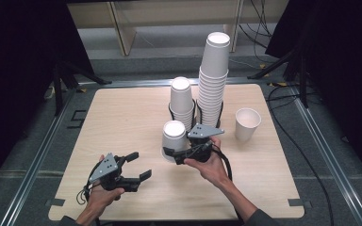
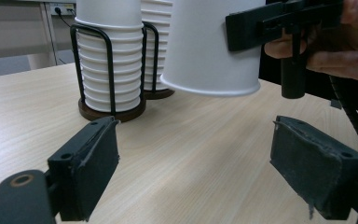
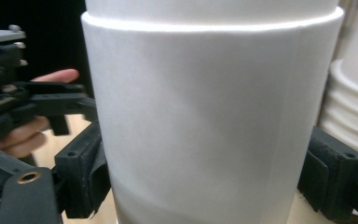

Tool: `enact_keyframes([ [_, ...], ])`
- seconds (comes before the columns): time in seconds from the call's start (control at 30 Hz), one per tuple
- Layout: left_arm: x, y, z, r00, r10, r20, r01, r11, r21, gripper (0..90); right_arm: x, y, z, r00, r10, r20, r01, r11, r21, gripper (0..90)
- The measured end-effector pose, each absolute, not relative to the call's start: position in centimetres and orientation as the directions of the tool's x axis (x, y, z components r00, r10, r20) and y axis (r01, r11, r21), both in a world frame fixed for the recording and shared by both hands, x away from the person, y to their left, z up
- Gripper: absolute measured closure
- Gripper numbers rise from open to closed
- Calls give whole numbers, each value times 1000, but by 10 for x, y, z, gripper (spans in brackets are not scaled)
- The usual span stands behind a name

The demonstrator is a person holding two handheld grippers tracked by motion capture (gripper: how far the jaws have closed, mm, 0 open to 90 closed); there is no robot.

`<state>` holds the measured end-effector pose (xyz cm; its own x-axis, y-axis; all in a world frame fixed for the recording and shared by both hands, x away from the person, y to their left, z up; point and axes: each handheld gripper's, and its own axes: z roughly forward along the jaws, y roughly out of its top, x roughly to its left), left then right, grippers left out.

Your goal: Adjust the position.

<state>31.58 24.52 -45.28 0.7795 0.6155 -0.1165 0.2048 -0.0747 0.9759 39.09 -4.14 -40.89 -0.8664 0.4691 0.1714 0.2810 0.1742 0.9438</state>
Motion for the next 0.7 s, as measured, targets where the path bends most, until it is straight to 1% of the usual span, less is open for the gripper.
enact_keyframes([
  [0.03, 316, 245, -453, 781, 613, -117, 207, -78, 975, 145, 390, -39, -409, -870, 468, 156, 266, 179, 947, 166],
  [0.07, 316, 245, -453, 782, 611, -121, 208, -73, 975, 146, 388, -36, -410, -868, 461, 183, 289, 170, 942, 166],
  [0.13, 316, 245, -453, 786, 605, -127, 207, -64, 976, 145, 388, -31, -410, -879, 448, 163, 268, 182, 946, 166],
  [0.2, 316, 244, -453, 792, 598, -125, 202, -64, 977, 145, 386, -27, -410, -880, 440, 179, 283, 184, 941, 166],
  [0.33, 315, 244, -452, 789, 600, -129, 208, -64, 976, 145, 385, -20, -411, -894, 414, 172, 266, 180, 947, 166],
  [0.37, 315, 244, -453, 789, 601, -129, 208, -63, 976, 145, 382, -17, -411, -892, 408, 196, 291, 184, 939, 167],
  [0.4, 314, 244, -453, 789, 601, -129, 208, -63, 976, 145, 382, -15, -412, -896, 401, 192, 283, 183, 942, 167],
  [0.43, 314, 244, -452, 789, 601, -126, 205, -65, 977, 145, 382, -13, -412, -903, 398, 163, 255, 190, 948, 167],
  [0.47, 314, 244, -452, 788, 603, -120, 202, -70, 977, 145, 382, -11, -412, -907, 388, 163, 251, 187, 950, 167],
  [0.63, 314, 242, -452, 788, 603, -124, 202, -64, 977, 145, 380, -1, -413, -912, 376, 161, 248, 196, 949, 168],
  [0.7, 313, 242, -452, 789, 605, -105, 193, -83, 978, 145, 379, 3, -413, -913, 372, 164, 253, 205, 945, 168],
])
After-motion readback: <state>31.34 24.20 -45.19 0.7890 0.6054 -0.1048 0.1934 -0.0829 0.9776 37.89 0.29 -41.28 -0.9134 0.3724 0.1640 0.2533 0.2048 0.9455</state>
